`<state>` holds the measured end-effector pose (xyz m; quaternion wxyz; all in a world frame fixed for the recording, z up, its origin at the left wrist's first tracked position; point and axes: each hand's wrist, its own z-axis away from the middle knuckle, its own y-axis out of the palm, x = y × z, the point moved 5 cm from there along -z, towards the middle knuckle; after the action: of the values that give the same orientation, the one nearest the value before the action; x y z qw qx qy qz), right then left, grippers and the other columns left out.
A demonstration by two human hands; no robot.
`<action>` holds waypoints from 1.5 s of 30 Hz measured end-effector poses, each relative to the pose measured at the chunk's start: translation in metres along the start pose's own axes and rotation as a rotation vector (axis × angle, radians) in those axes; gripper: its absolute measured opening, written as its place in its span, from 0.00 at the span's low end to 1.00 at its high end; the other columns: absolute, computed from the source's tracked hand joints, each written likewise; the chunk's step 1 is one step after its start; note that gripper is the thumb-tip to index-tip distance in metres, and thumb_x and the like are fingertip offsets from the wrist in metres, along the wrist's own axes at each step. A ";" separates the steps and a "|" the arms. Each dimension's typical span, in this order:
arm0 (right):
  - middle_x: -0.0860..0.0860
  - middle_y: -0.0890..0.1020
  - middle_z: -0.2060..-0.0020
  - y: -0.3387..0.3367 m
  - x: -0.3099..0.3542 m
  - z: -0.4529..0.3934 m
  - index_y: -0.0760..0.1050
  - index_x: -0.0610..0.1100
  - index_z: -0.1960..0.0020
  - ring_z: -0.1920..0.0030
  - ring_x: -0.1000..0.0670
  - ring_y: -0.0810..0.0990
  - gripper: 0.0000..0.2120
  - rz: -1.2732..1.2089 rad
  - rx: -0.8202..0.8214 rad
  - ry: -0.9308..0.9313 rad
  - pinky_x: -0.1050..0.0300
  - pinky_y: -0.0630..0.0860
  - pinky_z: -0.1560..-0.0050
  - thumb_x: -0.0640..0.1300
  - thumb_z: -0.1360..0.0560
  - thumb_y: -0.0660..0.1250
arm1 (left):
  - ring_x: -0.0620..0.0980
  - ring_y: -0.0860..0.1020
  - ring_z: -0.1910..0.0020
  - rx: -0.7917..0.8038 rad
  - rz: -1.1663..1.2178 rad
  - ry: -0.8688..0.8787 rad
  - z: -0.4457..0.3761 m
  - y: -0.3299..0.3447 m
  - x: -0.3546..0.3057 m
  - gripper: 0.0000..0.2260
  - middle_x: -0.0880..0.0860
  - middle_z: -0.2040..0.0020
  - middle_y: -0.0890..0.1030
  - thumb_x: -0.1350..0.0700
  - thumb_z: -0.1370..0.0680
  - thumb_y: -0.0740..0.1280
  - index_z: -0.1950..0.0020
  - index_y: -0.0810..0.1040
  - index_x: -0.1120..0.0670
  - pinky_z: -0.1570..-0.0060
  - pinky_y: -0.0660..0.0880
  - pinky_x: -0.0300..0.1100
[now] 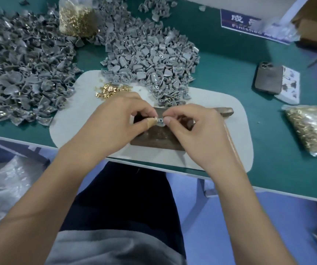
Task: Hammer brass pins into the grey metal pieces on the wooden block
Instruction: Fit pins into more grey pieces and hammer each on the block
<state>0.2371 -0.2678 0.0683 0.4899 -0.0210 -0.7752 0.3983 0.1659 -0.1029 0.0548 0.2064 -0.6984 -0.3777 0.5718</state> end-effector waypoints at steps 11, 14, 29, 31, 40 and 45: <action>0.50 0.82 0.52 0.012 0.044 -0.011 0.82 0.50 0.49 0.48 0.43 0.80 0.07 0.715 0.107 -0.068 0.55 0.65 0.59 0.46 0.22 0.66 | 0.51 0.76 0.55 -0.052 -0.014 0.035 0.000 0.003 0.001 0.03 0.46 0.59 0.79 0.53 0.25 0.75 0.52 0.86 0.47 0.54 0.75 0.54; 0.49 0.83 0.51 0.011 0.047 -0.012 0.82 0.50 0.47 0.46 0.43 0.80 0.08 0.744 0.138 -0.010 0.55 0.68 0.57 0.46 0.22 0.65 | 0.51 0.76 0.54 -0.054 0.002 0.025 0.000 0.002 0.003 0.03 0.45 0.59 0.80 0.52 0.26 0.76 0.52 0.86 0.46 0.53 0.75 0.55; 0.46 0.80 0.47 0.023 0.068 -0.010 0.79 0.45 0.46 0.41 0.42 0.77 0.14 0.923 0.240 -0.028 0.53 0.64 0.59 0.36 0.24 0.58 | 0.49 0.75 0.50 -0.076 -0.051 0.004 0.000 -0.002 0.002 0.07 0.41 0.59 0.77 0.43 0.26 0.70 0.53 0.85 0.42 0.56 0.74 0.49; 0.47 0.81 0.50 0.017 0.061 -0.015 0.81 0.48 0.47 0.46 0.42 0.80 0.06 0.895 0.223 0.015 0.54 0.65 0.59 0.42 0.23 0.67 | 0.49 0.76 0.50 -0.069 -0.071 0.002 -0.001 -0.002 0.004 0.05 0.42 0.57 0.79 0.45 0.25 0.74 0.52 0.86 0.42 0.55 0.75 0.51; 0.49 0.84 0.52 0.016 0.040 -0.012 0.84 0.50 0.48 0.49 0.43 0.80 0.07 0.651 0.124 0.118 0.53 0.75 0.54 0.47 0.22 0.67 | 0.46 0.76 0.52 -0.069 0.024 -0.001 -0.002 -0.002 0.009 0.02 0.40 0.58 0.79 0.48 0.26 0.74 0.54 0.85 0.41 0.55 0.76 0.50; 0.49 0.84 0.54 0.015 0.036 -0.011 0.84 0.51 0.49 0.50 0.43 0.80 0.07 0.565 0.095 0.182 0.53 0.76 0.54 0.49 0.22 0.67 | 0.46 0.76 0.53 -0.059 0.027 0.002 -0.002 -0.002 0.010 0.01 0.41 0.59 0.79 0.46 0.26 0.73 0.55 0.84 0.39 0.55 0.76 0.50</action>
<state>0.2213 -0.2361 0.0881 0.4277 -0.2484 -0.6720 0.5511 0.1679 -0.0936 0.0506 0.1783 -0.7097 -0.3847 0.5626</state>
